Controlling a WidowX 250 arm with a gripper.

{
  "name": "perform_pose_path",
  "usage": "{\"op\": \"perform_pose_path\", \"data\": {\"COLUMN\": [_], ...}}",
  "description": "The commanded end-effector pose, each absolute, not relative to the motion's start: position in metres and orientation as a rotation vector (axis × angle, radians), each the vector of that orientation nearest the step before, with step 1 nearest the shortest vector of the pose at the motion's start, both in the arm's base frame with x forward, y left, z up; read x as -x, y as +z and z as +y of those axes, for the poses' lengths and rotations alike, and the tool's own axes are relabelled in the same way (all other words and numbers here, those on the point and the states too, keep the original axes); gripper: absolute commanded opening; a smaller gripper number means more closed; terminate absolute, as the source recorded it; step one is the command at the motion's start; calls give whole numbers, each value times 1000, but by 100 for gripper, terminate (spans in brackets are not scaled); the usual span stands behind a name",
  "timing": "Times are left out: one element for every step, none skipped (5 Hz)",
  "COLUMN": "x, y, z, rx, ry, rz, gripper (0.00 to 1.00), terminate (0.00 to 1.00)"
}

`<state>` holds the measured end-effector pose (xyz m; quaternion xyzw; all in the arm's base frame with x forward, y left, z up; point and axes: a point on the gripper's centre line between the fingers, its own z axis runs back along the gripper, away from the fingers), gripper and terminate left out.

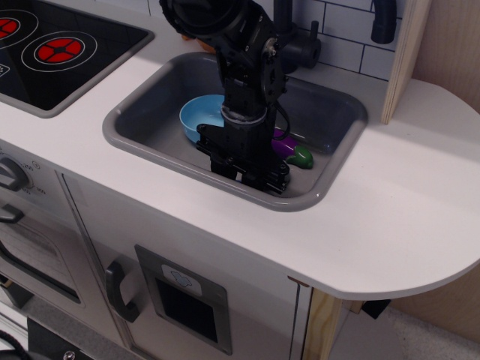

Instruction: Take spoon out of bowl sink

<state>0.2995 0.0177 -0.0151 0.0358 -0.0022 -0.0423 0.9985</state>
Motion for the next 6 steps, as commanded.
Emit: {"op": "perform_pose_path", "data": {"x": [-302,-309,-316,-327,-327,-327], "y": [1,17,40,60,60,60], "z": [30,36,40,48,48,48], "rx": [-73,-44,-5,34,34,34], "ry": [-93,-78,-43,16,16,16], "rz": [17,19,-27,-61,-61,-61], "gripper": [100,100,100,100,100,100], "terminate": [0,0,0,0,0,100]}}
